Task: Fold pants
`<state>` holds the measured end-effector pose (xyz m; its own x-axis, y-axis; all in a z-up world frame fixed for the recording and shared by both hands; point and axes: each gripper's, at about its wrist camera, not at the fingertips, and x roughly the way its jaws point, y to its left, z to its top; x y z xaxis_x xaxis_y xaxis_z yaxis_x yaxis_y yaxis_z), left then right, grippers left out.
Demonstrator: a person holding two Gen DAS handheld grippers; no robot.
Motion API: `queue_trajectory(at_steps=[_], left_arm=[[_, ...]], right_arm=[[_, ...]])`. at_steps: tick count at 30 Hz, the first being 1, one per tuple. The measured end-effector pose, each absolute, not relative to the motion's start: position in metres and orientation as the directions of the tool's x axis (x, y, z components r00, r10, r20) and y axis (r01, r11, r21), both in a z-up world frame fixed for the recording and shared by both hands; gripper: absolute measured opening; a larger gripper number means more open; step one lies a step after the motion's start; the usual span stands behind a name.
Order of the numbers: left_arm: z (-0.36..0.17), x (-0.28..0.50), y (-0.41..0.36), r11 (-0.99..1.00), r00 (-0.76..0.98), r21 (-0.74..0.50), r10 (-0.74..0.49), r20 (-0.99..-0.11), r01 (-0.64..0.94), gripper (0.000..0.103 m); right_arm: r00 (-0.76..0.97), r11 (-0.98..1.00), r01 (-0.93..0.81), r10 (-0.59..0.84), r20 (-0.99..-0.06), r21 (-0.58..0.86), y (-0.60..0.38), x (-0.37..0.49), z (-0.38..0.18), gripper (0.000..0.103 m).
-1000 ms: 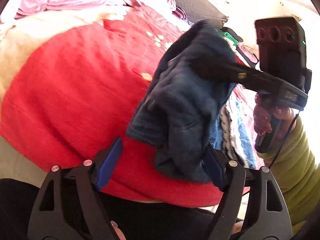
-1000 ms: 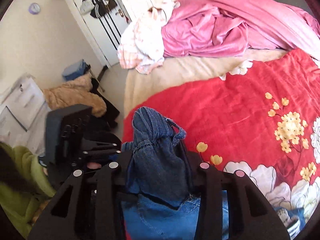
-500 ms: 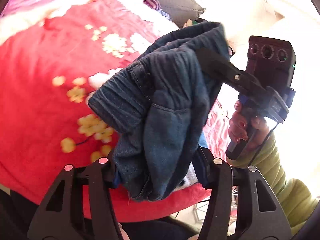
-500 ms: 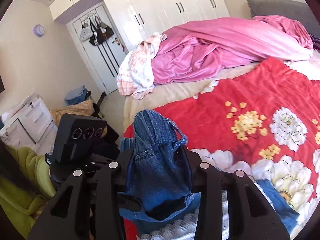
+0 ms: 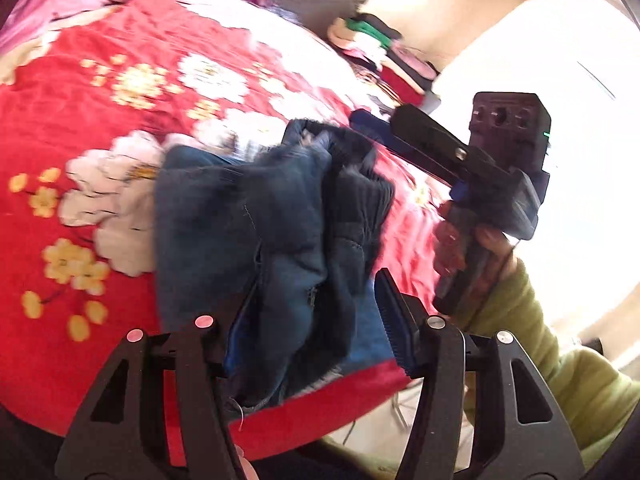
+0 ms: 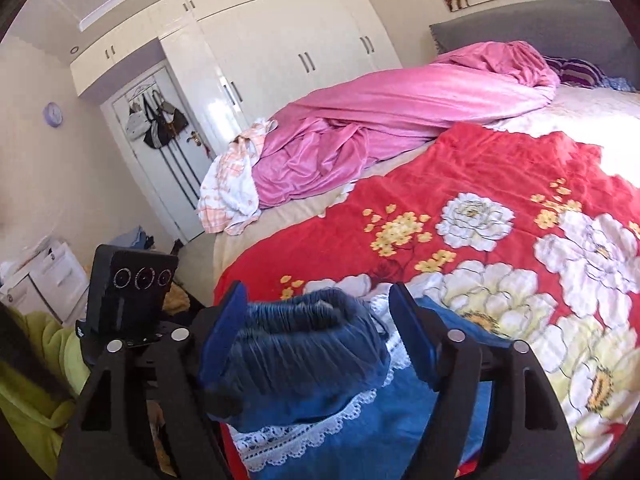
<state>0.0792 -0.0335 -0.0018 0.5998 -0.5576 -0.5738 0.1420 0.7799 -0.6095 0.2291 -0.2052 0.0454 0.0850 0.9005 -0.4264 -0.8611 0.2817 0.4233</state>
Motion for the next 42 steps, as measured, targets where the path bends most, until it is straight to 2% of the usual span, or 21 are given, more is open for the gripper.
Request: queue_trajectory(at_steps=[3,5,10,13,16,18,19,22,26,32,36,37,39,42], left_arm=[[-0.001,0.078,-0.033,0.743,0.586,-0.64,-0.612,-0.532,0.195,0.048],[0.003,0.075,-0.028,0.763,0.613,-0.618,-0.584,-0.532,0.19,0.048],[0.009,0.075,-0.033,0.953,0.695,-0.299,-0.25,-0.674,0.053,0.048],[-0.003,0.08,-0.039,0.968,0.668,-0.245,-0.217,-0.712,0.054,0.048],[-0.02,0.086,-0.052,0.985,0.632,-0.159,-0.166,-0.757,0.068,0.05],[-0.03,0.084,-0.056,0.985,0.607,-0.155,-0.167,-0.777,0.072,0.051],[-0.034,0.082,-0.058,0.983,0.601,-0.164,-0.178,-0.779,0.078,0.052],[-0.039,0.082,-0.06,0.984,0.596,-0.154,-0.175,-0.783,0.087,0.053],[-0.034,0.073,-0.061,0.983,0.599,-0.162,-0.18,-0.78,0.084,0.055],[-0.018,0.057,-0.049,0.978,0.642,-0.193,-0.194,-0.742,0.073,0.057],[-0.016,0.055,-0.053,0.978,0.64,-0.19,-0.198,-0.742,0.082,0.041],[-0.018,0.055,-0.055,0.979,0.633,-0.186,-0.198,-0.748,0.087,0.039],[-0.02,0.054,-0.062,0.978,0.619,-0.178,-0.208,-0.757,0.111,0.026],[-0.024,0.053,-0.069,0.98,0.607,-0.151,-0.2,-0.769,0.132,0.023]], right_arm=[[0.145,0.359,-0.816,0.886,-0.441,0.453,-0.232,0.234,0.034,0.078],[0.174,0.394,-0.805,0.871,-0.459,0.443,-0.242,0.228,0.03,0.08],[0.225,0.45,-0.824,0.818,-0.53,0.344,-0.235,0.199,0.025,0.083],[0.237,0.466,-0.836,0.783,-0.574,0.289,-0.225,0.182,0.018,0.083],[0.288,0.514,-0.844,0.674,-0.681,0.152,-0.215,0.166,0.001,0.083],[0.338,0.546,-0.836,0.581,-0.74,0.047,-0.214,0.162,-0.017,0.083],[0.336,0.551,-0.834,0.564,-0.754,0.04,-0.216,0.162,-0.026,0.083],[0.305,0.583,-0.802,0.588,-0.749,0.131,-0.227,0.167,-0.04,0.084],[0.306,0.607,-0.778,0.592,-0.746,0.163,-0.23,0.166,-0.04,0.087],[0.36,0.548,-0.829,0.675,-0.645,0.111,-0.226,0.164,0.02,0.087],[0.328,0.519,-0.847,0.678,-0.658,0.112,-0.195,0.188,0.035,0.085],[0.313,0.506,-0.855,0.679,-0.663,0.115,-0.185,0.194,0.036,0.082],[0.271,0.486,-0.863,0.673,-0.688,0.136,-0.167,0.207,0.034,0.073],[0.221,0.478,-0.866,0.629,-0.745,0.147,-0.142,0.222,0.022,0.061]])
